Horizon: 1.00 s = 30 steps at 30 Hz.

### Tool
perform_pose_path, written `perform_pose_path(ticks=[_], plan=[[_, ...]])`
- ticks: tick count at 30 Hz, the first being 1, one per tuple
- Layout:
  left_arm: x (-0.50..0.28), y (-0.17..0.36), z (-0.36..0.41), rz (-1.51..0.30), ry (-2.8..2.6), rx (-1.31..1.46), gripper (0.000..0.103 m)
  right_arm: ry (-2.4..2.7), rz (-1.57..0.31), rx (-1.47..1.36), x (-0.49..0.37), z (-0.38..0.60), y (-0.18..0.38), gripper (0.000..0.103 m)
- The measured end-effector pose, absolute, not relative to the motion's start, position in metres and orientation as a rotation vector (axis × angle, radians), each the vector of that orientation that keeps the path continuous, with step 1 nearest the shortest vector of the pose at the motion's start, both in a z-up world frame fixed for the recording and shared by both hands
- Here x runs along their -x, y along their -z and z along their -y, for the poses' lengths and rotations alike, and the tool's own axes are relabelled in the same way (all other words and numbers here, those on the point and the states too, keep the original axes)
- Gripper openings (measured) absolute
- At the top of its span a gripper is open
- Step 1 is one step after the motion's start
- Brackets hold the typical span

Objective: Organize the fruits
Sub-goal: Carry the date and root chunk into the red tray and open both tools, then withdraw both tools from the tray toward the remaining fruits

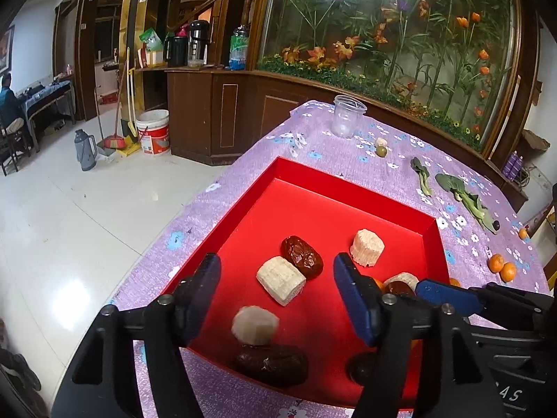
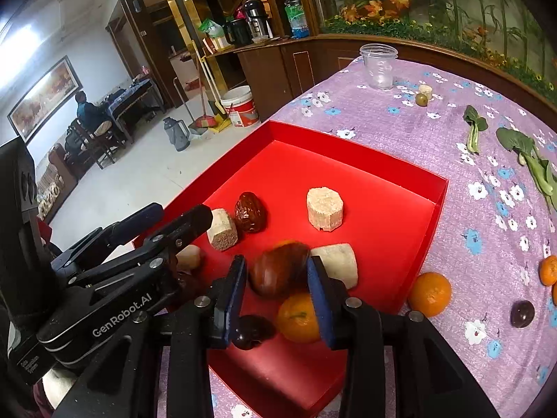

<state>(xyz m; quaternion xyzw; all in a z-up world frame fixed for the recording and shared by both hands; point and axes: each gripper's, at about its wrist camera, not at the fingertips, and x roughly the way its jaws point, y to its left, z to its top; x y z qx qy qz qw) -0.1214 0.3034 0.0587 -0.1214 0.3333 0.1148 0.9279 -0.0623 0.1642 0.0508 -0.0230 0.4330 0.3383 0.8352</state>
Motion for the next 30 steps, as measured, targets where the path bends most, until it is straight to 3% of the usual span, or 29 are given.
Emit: perform_pose_path(ticks=[5, 30], plan=[[0.124, -0.064, -0.297, -0.678, -0.241, 0.228, 0.071, -0.713, -0.884, 0.021, 0.065, -0.154, -0.059, 0.051], [0.134, -0.087, -0.239, -0.661, -0.192, 0.172, 0.078, -0.537, -0.856, -0.154, 0.068, -0.020, -0.055, 0.055]])
